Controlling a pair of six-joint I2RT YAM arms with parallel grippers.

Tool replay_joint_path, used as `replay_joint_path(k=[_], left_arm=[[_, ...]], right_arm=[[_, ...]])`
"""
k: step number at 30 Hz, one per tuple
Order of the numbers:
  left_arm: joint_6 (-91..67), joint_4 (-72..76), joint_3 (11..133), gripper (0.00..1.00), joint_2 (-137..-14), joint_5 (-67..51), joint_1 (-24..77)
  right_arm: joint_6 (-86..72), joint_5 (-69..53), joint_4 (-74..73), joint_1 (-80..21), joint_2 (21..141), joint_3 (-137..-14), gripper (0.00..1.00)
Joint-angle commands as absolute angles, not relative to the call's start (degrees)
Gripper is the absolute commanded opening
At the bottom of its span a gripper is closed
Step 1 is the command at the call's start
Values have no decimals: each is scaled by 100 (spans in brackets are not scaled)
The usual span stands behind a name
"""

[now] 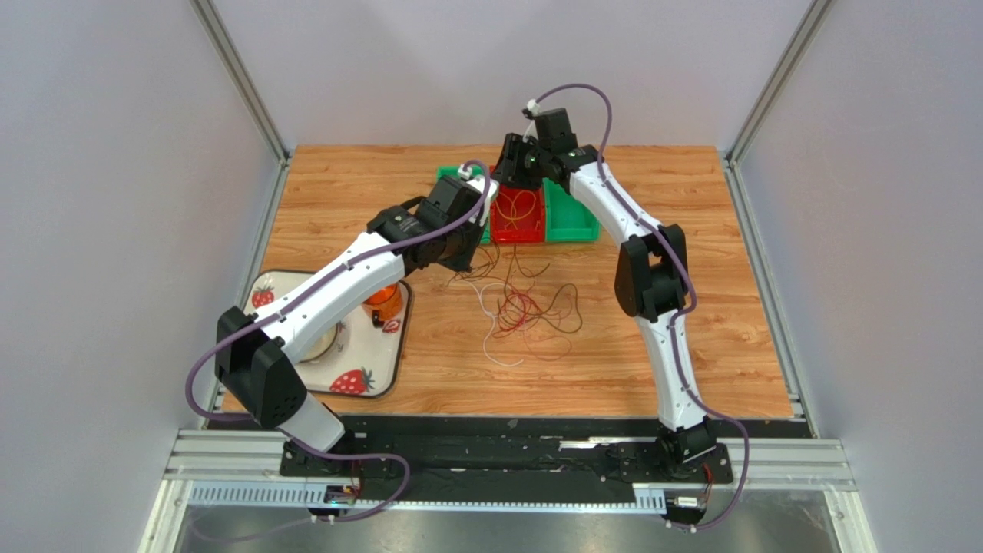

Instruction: Untangle the cables

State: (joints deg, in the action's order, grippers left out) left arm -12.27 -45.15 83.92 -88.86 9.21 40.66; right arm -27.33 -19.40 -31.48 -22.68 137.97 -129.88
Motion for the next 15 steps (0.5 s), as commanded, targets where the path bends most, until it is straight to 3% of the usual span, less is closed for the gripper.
replay_joint_path(k=[1,5,9,12,15], left_arm=[[-1380,-4113,8367,0,-8640,370,3876],[-1424,-4087,8280,0,-8622,317,3876],[-1468,-3815,8078,0,-8482,229,3867],[-1468,-3534,7893,0,-8324,-86,3841],[-1477,-3261,7735,0,-8235,-684,3789]], right_arm=[[-2663,-2092,-3225,-2382,13447,-13368,55],[-2549,-1820,-3559,-2391,13299,-13307,54],[-2312,-1443,-3744,-2356,12423,-12780,52],[-2443,-1432,-3578,-2128,11666,-11816,51],[-2906,-2168,-2274,-1725,10514,-10033,49]])
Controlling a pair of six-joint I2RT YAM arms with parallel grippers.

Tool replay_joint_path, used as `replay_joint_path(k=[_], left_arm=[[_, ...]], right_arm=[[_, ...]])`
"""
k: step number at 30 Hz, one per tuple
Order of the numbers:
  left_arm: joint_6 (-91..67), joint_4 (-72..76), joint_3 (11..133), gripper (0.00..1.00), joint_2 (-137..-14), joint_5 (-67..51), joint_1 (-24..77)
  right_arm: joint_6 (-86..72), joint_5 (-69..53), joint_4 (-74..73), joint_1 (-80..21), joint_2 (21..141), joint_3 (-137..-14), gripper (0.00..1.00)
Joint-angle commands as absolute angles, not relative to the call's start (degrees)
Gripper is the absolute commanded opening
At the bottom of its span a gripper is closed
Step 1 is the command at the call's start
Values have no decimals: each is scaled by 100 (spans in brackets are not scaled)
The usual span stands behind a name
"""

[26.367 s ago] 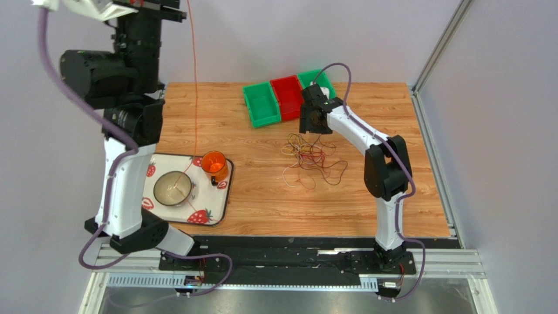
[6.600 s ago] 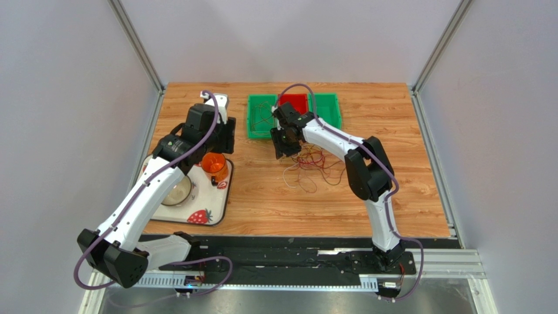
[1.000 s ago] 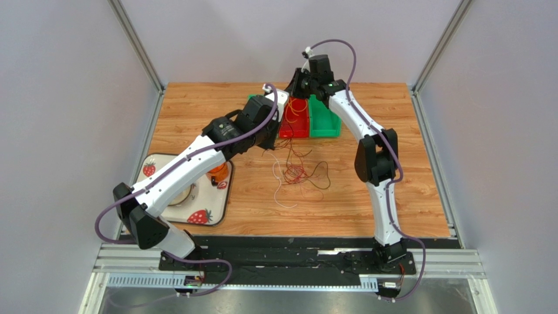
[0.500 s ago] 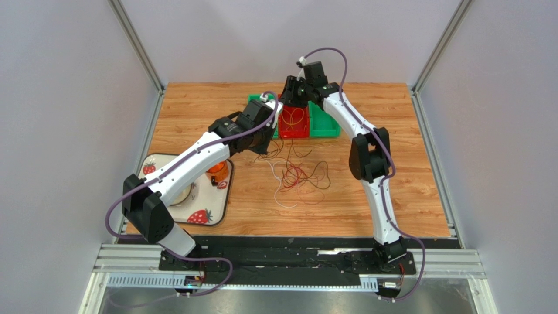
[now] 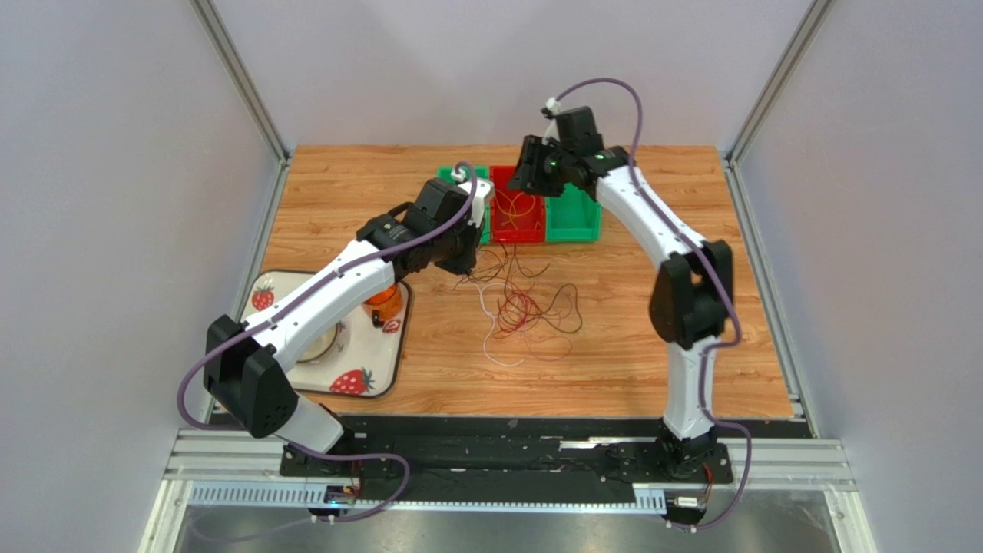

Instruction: Untangle the cables

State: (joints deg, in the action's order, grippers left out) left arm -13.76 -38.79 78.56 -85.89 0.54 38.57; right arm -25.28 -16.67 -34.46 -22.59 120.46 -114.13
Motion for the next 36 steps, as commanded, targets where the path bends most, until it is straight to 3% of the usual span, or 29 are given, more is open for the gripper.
replay_joint_path(k=[1,5,9,15,24,27,29,31,36], left_arm=[[-1503,-3261,7760,0,-8305,-990,3753],[-1626,-3270,7875,0,-8525,-1757,3507],[-1687,-3252,7910,0,-8631,-2108,3288],[-1688,-3208,7875,0,-8631,-2259,3191],[-1679,-3261,7893,0,-8666,-2223,3173],[-1679,-3252,7892,0,-8657,-2198,3173],[-1670,-3269,7884,0,-8657,-2180,3182],[-1670,-3261,7892,0,-8666,-2180,3182],[-1679,-3296,7910,0,-8745,-2180,3182]], right_arm=[[-3040,-2728,-1963,-1627,10059,-9628,49],[-3279,-3787,-924,-1450,9326,-7984,44],[-3033,-4175,-730,-1529,8939,-7403,44],[-2629,-4096,-817,-2029,9104,-7312,50],[-2452,-4078,-861,-2425,9378,-7453,47],[-2443,-4017,-896,-2461,9439,-7497,36],[-2435,-3955,-932,-2461,9448,-7549,15],[-2382,-3894,-1019,-2470,9448,-7594,0],[-2329,-3543,-1273,-2470,9299,-7838,0]])
